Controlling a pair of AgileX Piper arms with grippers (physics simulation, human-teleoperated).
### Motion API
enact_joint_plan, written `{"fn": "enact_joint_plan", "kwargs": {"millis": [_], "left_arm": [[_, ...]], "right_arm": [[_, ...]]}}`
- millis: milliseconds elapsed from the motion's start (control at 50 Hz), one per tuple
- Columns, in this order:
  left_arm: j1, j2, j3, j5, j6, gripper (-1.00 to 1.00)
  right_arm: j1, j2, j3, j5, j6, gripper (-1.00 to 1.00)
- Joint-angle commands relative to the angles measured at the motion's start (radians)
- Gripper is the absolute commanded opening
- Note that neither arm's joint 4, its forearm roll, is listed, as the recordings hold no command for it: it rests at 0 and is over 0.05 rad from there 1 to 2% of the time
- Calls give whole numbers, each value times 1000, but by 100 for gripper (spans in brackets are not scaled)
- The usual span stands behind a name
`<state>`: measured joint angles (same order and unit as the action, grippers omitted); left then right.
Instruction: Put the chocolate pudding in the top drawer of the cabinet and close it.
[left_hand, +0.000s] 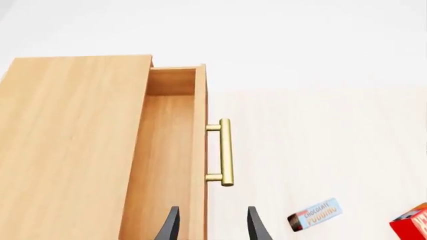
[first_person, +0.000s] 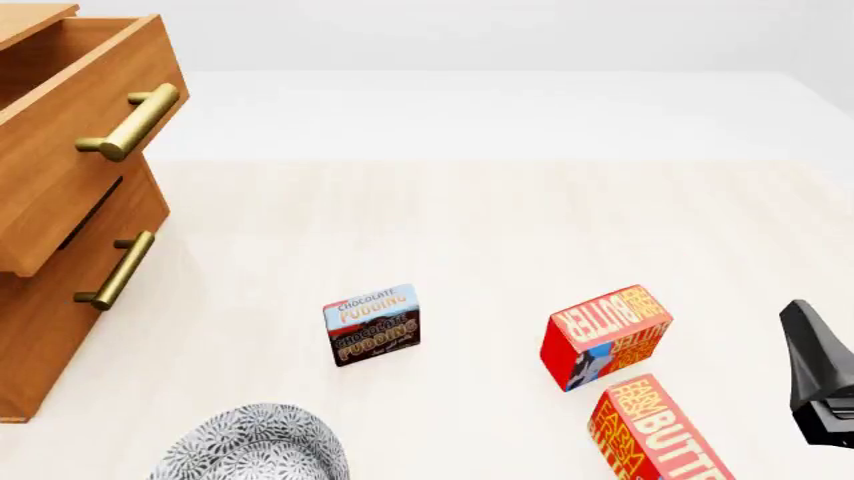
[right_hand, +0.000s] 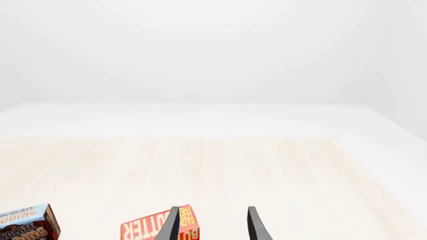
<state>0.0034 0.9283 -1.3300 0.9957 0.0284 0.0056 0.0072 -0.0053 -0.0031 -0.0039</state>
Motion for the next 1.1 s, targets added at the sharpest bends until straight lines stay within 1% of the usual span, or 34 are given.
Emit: {"fn": "enact_joint_plan", "kwargs": {"millis": [20, 40, 340, 380, 400, 480, 560, 680, 760, 940, 1060, 1100], "left_arm": [[-14, 14, 53, -34, -12, 100], [-15, 21, 69, -46, -10, 100], [-12, 25, 130, -76, -15, 100], [-8, 23, 145, -86, -13, 100], [10, 25, 156, -92, 0, 100], [8, 29, 173, -103, -10, 100], [14, 35, 173, -107, -9, 100], [30, 40, 179, -112, 10, 100], [21, 44, 182, -111, 2, 100], [15, 56, 233, -149, 11, 100], [11, 61, 241, -156, 10, 100], [0, 67, 247, -156, -7, 100]], "right_arm": [[-1, -1, 1, 0, 0, 100], [-1, -1, 1, 0, 0, 100], [-1, -1, 1, 0, 0, 100], [-1, -1, 1, 0, 0, 100], [-1, -1, 1, 0, 0, 100], [-1, -1, 1, 0, 0, 100], [-1, -1, 1, 0, 0, 100], [-1, -1, 1, 0, 0, 100], [-1, -1, 1, 1, 0, 100], [-1, -1, 1, 0, 1, 100], [-1, -1, 1, 0, 0, 100], [-1, -1, 1, 0, 0, 100]]}}
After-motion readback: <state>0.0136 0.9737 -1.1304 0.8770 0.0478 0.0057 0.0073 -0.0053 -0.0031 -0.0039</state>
